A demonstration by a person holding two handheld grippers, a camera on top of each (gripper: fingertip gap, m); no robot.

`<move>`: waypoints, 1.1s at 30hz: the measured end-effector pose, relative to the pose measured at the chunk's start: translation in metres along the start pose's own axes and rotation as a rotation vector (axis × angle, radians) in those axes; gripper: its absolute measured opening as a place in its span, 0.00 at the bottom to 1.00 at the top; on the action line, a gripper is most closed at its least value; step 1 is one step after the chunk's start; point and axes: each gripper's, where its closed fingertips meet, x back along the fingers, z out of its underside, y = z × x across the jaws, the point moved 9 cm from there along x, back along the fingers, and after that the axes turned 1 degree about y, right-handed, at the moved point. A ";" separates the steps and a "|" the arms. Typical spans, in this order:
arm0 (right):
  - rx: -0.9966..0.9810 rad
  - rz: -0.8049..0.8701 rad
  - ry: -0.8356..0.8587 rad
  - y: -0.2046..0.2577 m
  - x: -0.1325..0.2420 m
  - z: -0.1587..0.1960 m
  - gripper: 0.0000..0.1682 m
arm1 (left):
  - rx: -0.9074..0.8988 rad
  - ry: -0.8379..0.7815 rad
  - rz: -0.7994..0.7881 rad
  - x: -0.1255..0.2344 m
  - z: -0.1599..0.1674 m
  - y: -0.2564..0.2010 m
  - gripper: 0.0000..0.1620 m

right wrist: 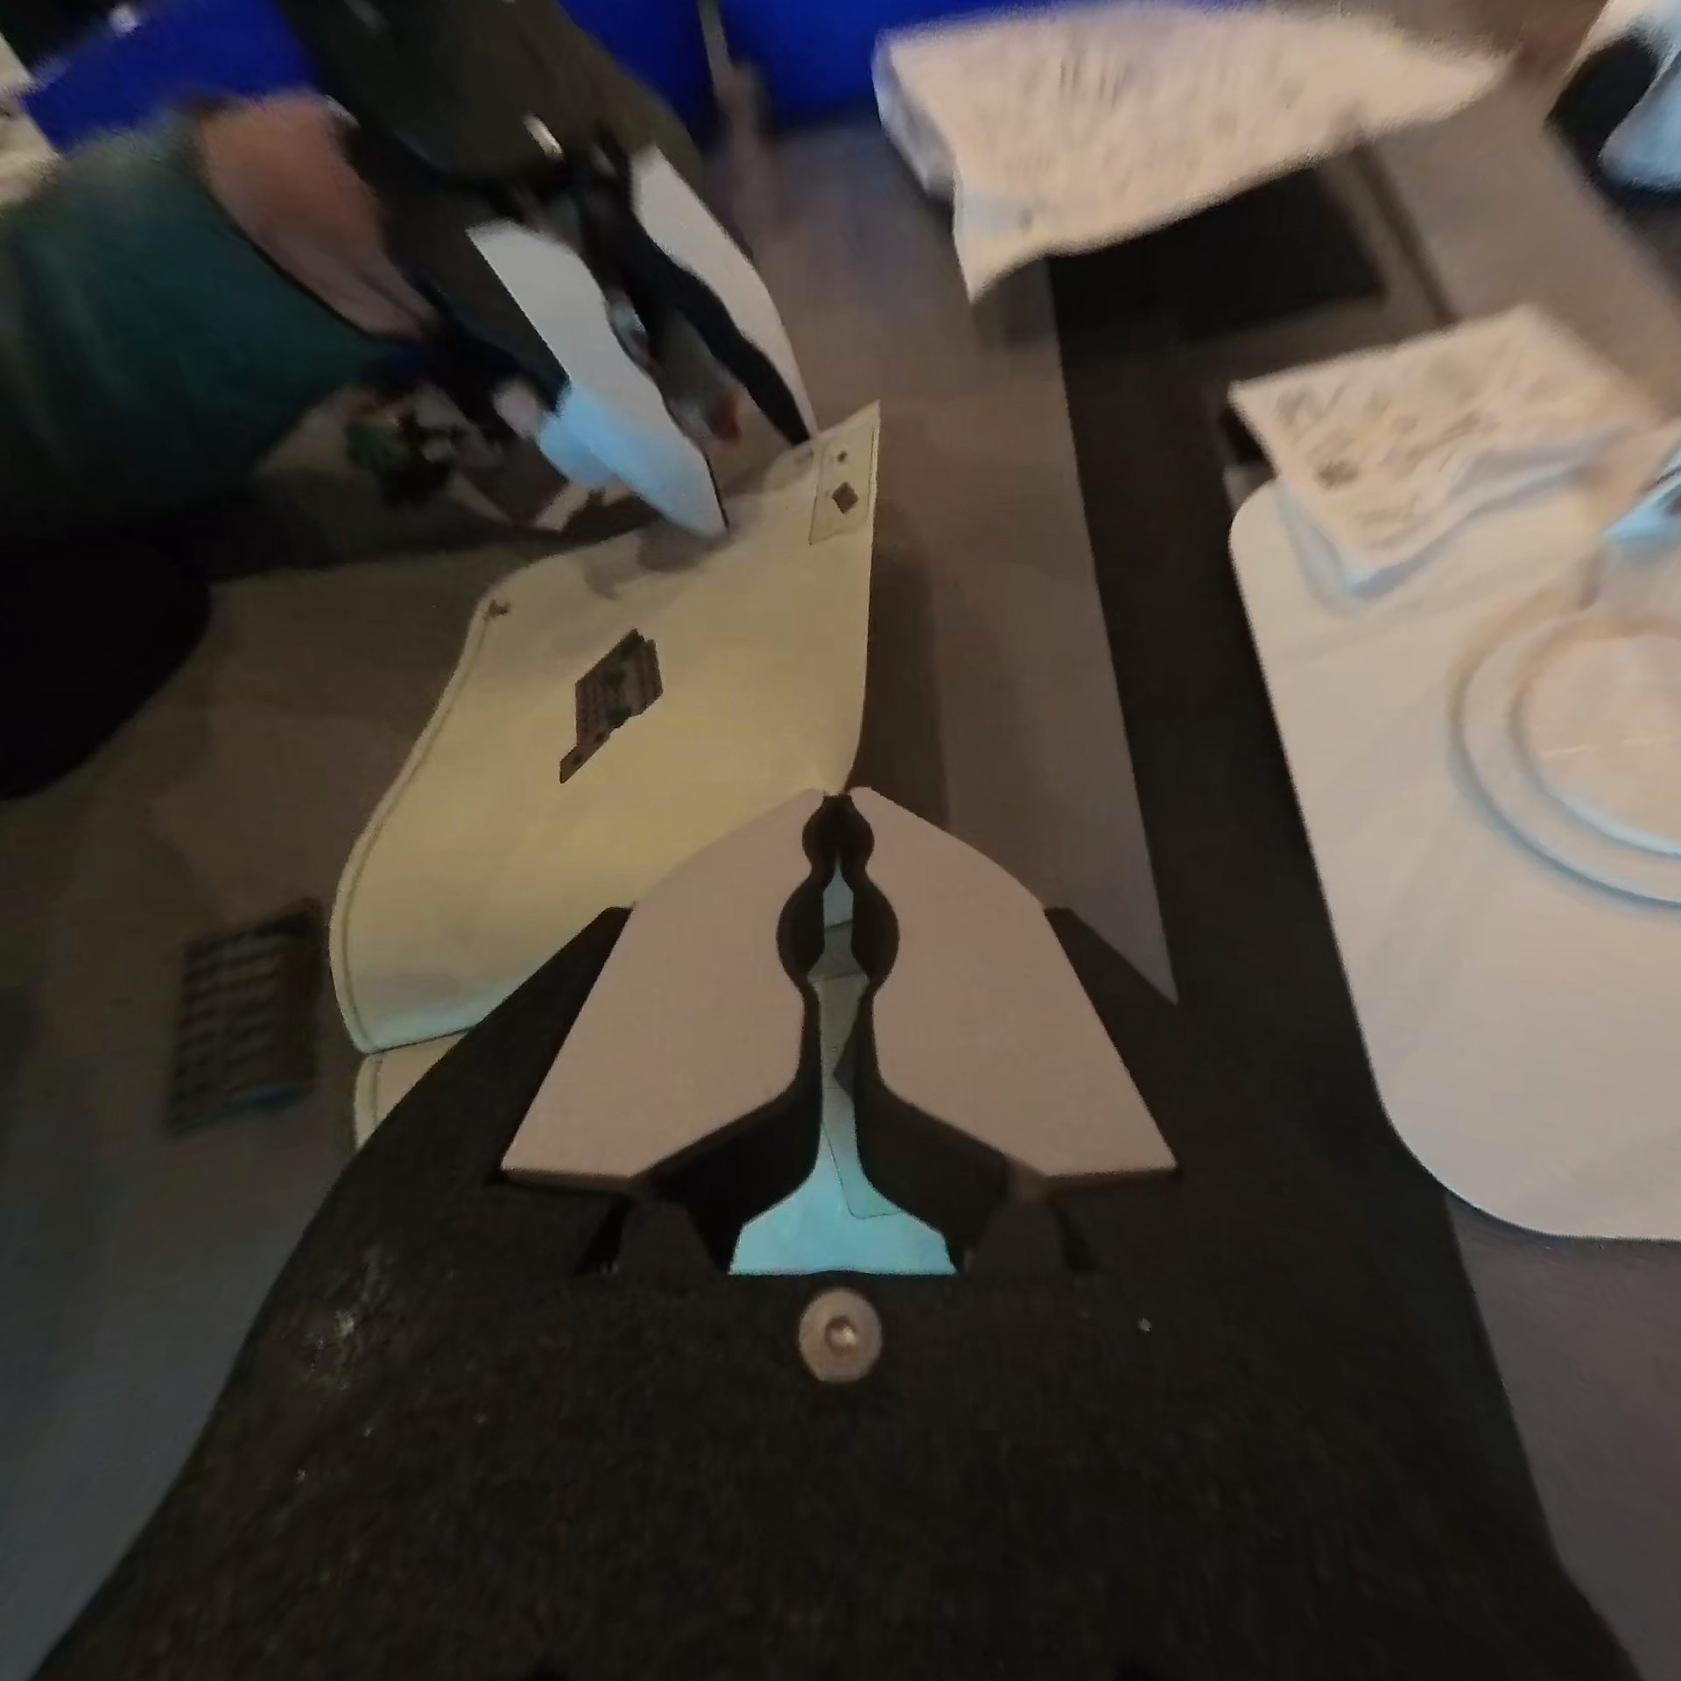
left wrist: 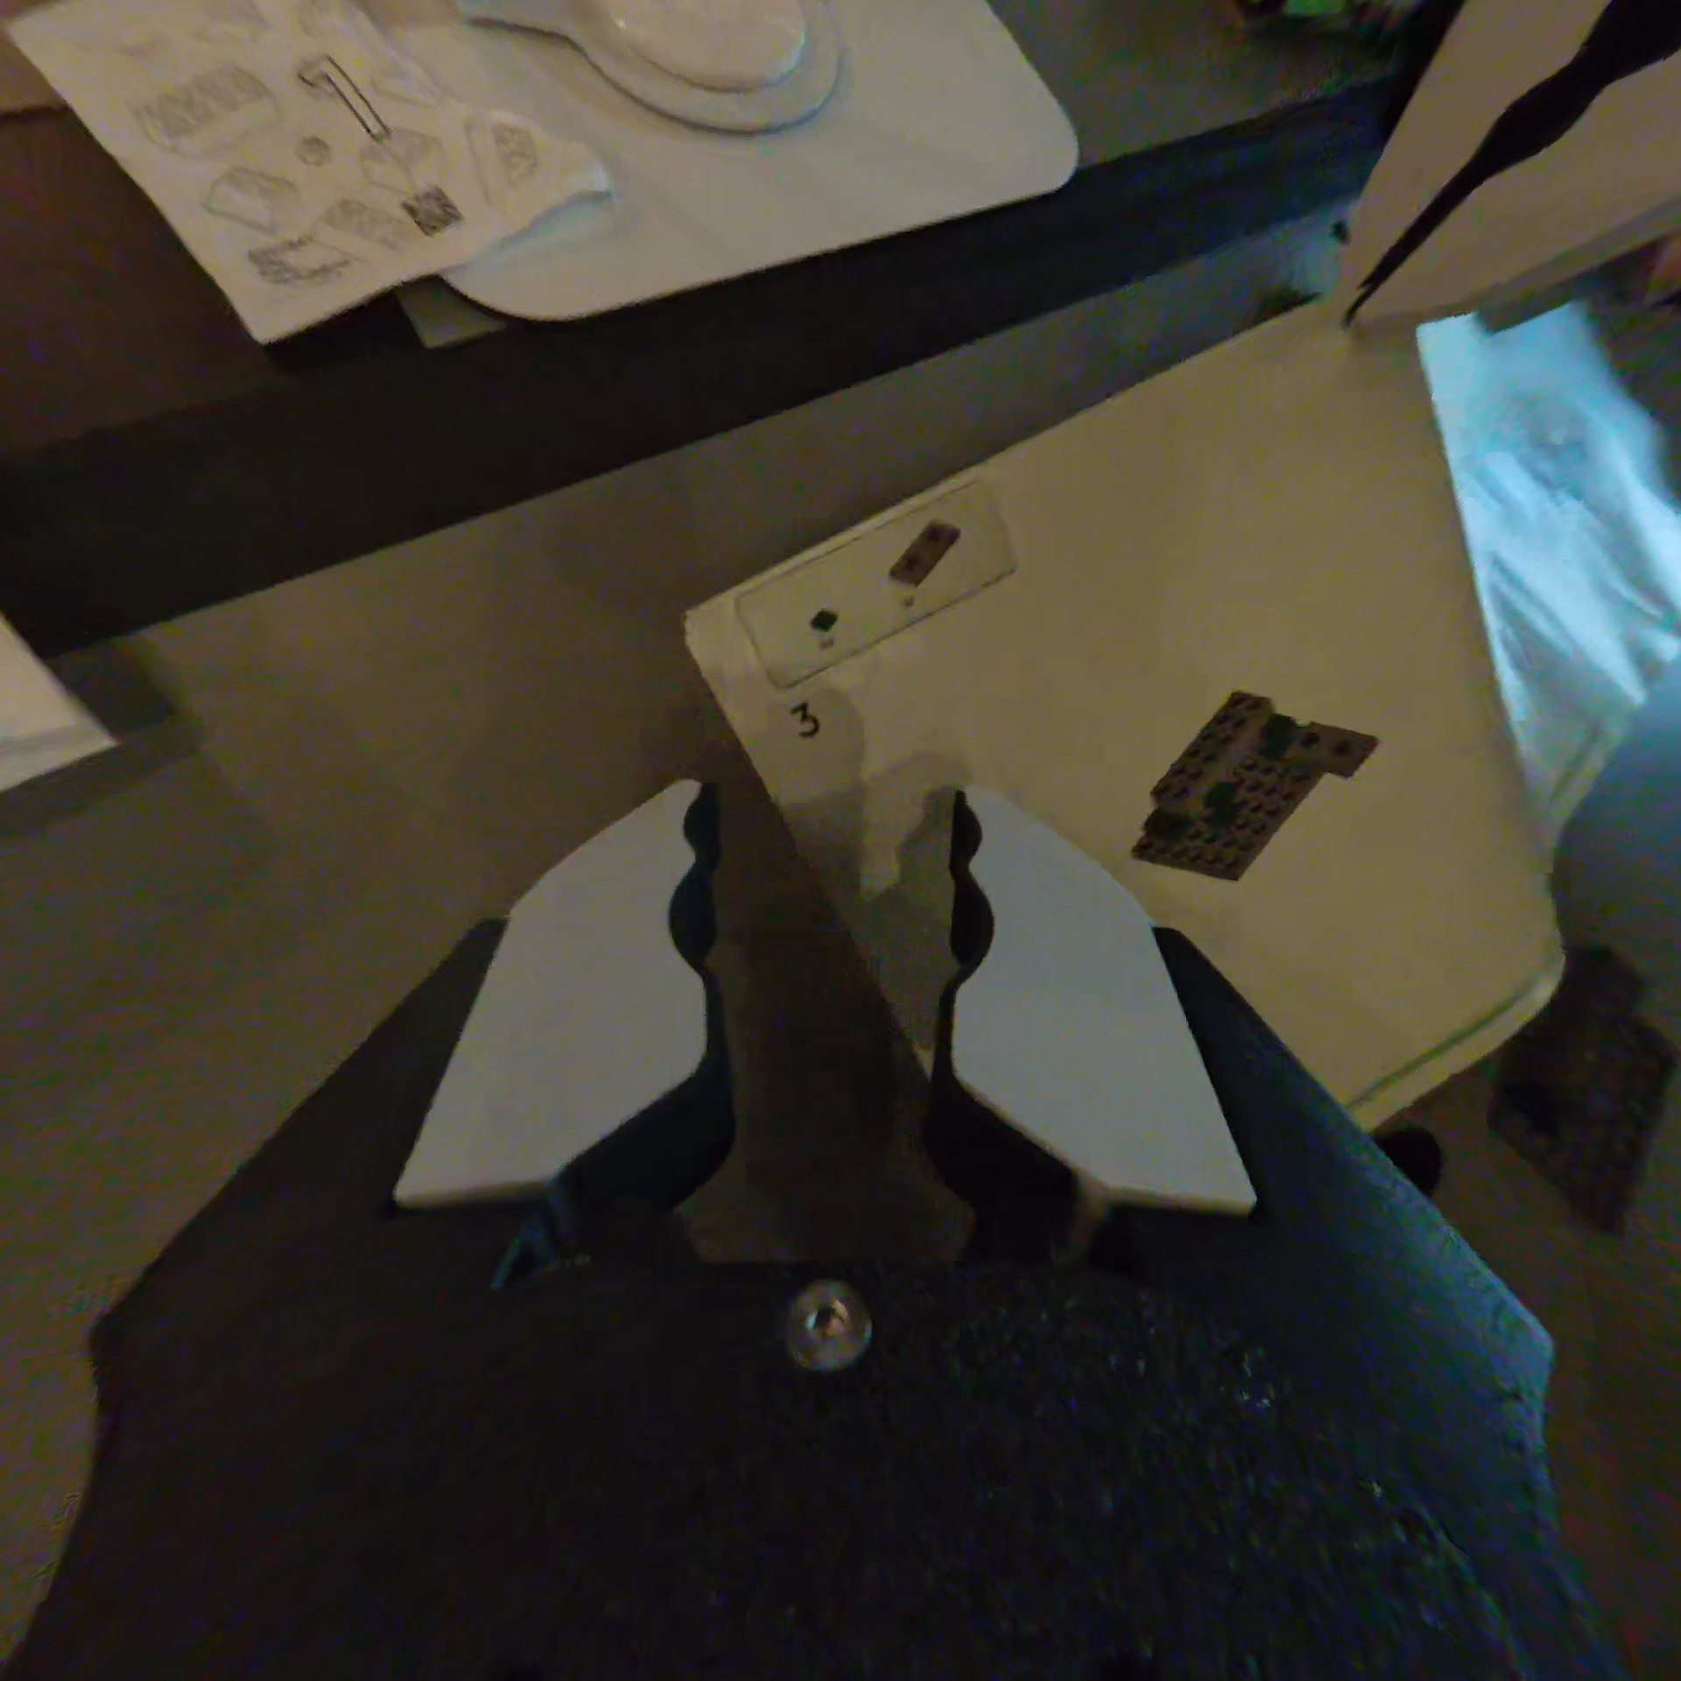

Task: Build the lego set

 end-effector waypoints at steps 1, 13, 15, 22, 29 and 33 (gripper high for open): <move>0.015 -0.003 -0.025 0.003 0.004 0.000 0.00 | 0.007 0.003 0.027 -0.002 0.001 0.000 0.33; 0.092 0.025 -0.171 0.032 0.040 0.004 0.00 | -0.052 -0.180 0.420 -0.002 -0.010 -0.037 0.00; 0.097 0.044 -0.172 0.037 0.043 0.003 0.00 | -0.125 -0.187 0.377 0.000 -0.010 -0.044 0.00; 0.041 0.131 -0.146 0.039 0.051 0.011 0.08 | -0.246 -0.231 0.394 0.006 -0.009 -0.047 0.00; -0.021 0.261 0.094 0.031 0.065 0.065 0.22 | -0.155 -0.223 0.429 0.012 -0.001 -0.031 0.00; 0.020 0.347 0.259 0.047 0.058 0.095 0.17 | -0.081 -0.232 0.440 0.013 0.004 -0.022 0.00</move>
